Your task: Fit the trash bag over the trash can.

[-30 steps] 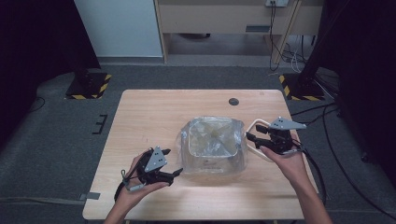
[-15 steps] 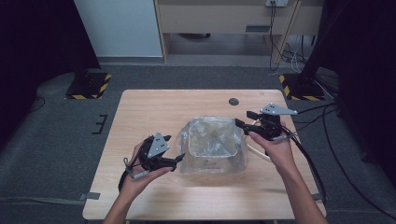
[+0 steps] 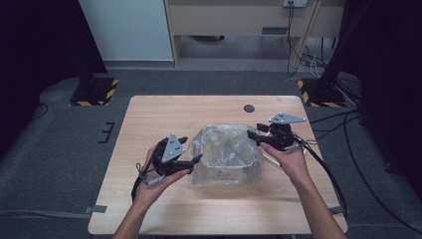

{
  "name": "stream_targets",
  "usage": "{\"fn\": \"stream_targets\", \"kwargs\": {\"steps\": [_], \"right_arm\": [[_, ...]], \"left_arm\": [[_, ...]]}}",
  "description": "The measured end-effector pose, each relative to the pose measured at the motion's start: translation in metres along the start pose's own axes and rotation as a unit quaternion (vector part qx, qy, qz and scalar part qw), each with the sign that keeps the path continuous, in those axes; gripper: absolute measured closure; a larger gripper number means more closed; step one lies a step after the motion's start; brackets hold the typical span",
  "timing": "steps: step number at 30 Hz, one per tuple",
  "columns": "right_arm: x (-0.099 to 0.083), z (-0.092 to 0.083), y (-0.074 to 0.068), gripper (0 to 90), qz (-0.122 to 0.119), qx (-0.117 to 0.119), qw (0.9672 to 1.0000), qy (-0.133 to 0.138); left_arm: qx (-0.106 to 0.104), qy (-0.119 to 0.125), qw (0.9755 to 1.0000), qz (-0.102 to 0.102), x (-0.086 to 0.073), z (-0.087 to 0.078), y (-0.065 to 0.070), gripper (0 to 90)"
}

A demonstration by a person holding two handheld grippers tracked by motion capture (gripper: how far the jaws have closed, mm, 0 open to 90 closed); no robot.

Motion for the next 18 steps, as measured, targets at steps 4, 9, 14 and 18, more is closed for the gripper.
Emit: {"fn": "stream_targets", "kwargs": {"steps": [4, 9, 14, 18], "right_arm": [[-0.006, -0.001, 0.005, 78.1, 0.008, -0.005, 1.0, -0.002], [-0.011, 0.0, 0.008, 88.1, 0.002, -0.007, 1.0, -0.006], [-0.018, 0.005, 0.011, 89.5, 0.0, -0.014, 0.9997, -0.02], [-0.032, 0.01, 0.014, 89.9, 0.001, -0.021, 0.9991, -0.038]], "left_arm": [[0.002, -0.007, 0.9999, -0.013, 0.002, 0.008, -0.003, 31.9], [0.038, -0.013, 0.9991, -0.015, 0.001, 0.014, -0.008, 43.5], [0.065, -0.012, 0.9978, -0.011, -0.003, 0.016, -0.013, 62.9], [0.061, -0.044, 0.997, -0.017, -0.015, 0.024, -0.017, 80.7]]}}
Point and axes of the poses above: each handheld gripper's, and its own axes: z roughly forward along the jaws, x roughly out of its top, y roughly to its right, the point moved 5 cm from there along z, roughly forward along the jaws, and after that the axes turned 11 degrees about -z, right-handed, at the moved point
